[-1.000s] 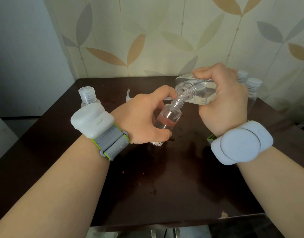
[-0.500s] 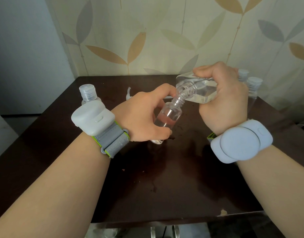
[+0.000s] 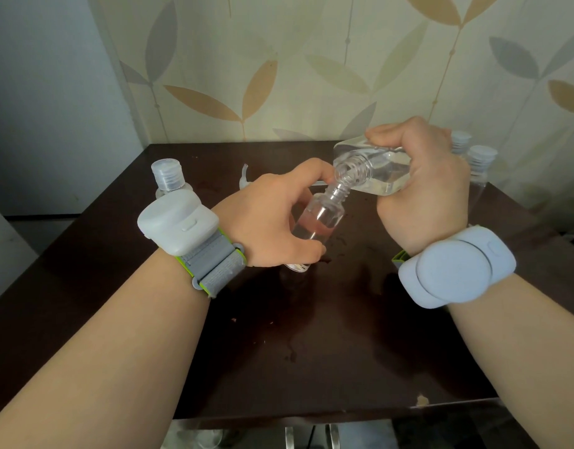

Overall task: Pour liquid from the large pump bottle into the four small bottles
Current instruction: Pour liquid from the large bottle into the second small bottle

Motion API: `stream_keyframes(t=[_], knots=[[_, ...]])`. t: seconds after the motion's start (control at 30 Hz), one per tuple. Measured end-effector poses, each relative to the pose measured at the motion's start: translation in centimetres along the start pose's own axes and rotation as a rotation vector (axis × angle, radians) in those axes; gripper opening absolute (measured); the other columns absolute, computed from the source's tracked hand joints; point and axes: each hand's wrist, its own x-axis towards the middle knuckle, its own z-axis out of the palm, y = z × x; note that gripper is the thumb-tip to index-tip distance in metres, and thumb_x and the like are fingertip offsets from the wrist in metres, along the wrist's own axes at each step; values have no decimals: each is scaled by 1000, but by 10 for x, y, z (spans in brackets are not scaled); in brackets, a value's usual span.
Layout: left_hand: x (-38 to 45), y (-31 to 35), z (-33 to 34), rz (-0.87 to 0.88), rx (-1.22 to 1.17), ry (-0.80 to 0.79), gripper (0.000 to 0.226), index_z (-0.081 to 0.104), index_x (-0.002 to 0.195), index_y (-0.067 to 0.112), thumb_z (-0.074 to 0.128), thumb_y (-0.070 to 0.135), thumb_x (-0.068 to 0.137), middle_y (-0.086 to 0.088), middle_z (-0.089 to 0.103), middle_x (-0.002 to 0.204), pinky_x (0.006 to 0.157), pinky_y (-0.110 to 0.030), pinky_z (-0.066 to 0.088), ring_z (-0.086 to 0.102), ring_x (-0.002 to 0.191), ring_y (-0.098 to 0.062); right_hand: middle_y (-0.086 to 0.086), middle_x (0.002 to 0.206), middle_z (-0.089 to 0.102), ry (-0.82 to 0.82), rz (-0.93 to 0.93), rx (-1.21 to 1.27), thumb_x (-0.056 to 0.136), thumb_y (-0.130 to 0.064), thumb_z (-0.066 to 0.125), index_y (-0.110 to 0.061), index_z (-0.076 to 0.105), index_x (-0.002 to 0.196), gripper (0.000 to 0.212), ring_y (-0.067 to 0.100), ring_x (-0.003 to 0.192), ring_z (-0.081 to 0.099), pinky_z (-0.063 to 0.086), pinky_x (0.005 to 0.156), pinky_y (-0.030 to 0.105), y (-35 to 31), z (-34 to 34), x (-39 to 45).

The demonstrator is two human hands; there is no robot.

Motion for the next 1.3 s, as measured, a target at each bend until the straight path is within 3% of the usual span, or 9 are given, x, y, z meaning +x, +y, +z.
stream_keyframes(t=[0.17, 0.37, 0.53, 0.67, 0.8, 0.97, 1.13, 1.3], knots=[[0, 0, 0, -8, 4, 2, 60, 38, 107, 40, 73, 20, 63, 5, 67, 81, 55, -25, 49, 61, 55, -12, 6, 95, 61, 14, -3, 8, 56, 26, 58, 0, 60, 93, 45, 12, 98, 45, 35, 94, 64, 0, 0, 0], [0, 1, 0, -2, 7, 3, 59, 37, 105, 39, 74, 17, 64, 6, 68, 79, 55, -23, 47, 61, 54, -12, -5, 92, 52, 18, -26, 19, 55, 26, 56, 0, 60, 92, 46, 13, 99, 50, 35, 94, 64, -2, -1, 0], [0, 0, 0, -4, -1, -4, 60, 39, 107, 39, 73, 18, 63, 7, 67, 78, 54, -23, 48, 61, 54, -11, 6, 95, 61, 15, -39, 14, 55, 26, 54, 0, 60, 92, 46, 28, 101, 54, 35, 94, 64, -1, -1, 0], [-1, 2, 0, -11, -10, -3, 57, 36, 101, 44, 69, 26, 58, 10, 66, 77, 53, -24, 49, 61, 53, -11, 10, 97, 63, 18, -25, 16, 55, 26, 53, 0, 60, 93, 47, 18, 100, 49, 34, 94, 64, 0, -1, 0], [0, 1, 1, -2, -15, 4, 58, 36, 100, 43, 73, 20, 61, 10, 66, 75, 53, -24, 48, 60, 51, -9, 11, 98, 62, 12, -14, 14, 55, 25, 53, 0, 61, 93, 47, 23, 101, 52, 34, 95, 64, 0, -1, 0], [0, 1, 1, 0, -10, 4, 60, 38, 103, 41, 74, 14, 64, 11, 66, 75, 53, -19, 47, 61, 52, -9, 11, 98, 63, 12, 2, 13, 55, 25, 56, -1, 60, 93, 46, 13, 100, 45, 33, 95, 64, -1, 0, 0], [0, 2, 0, -2, 1, 6, 60, 37, 103, 43, 74, 16, 63, 8, 67, 77, 54, -22, 48, 60, 53, -9, 11, 96, 63, 14, -26, 3, 54, 26, 55, 1, 61, 92, 45, 30, 101, 54, 34, 93, 65, -2, -1, 0], [-1, 2, -1, 1, 0, 6, 61, 36, 103, 43, 74, 15, 64, 9, 67, 76, 54, -23, 49, 61, 53, -9, 12, 97, 63, 7, -19, -5, 55, 25, 56, 0, 61, 92, 45, 28, 101, 54, 34, 93, 65, -2, -1, 0]])
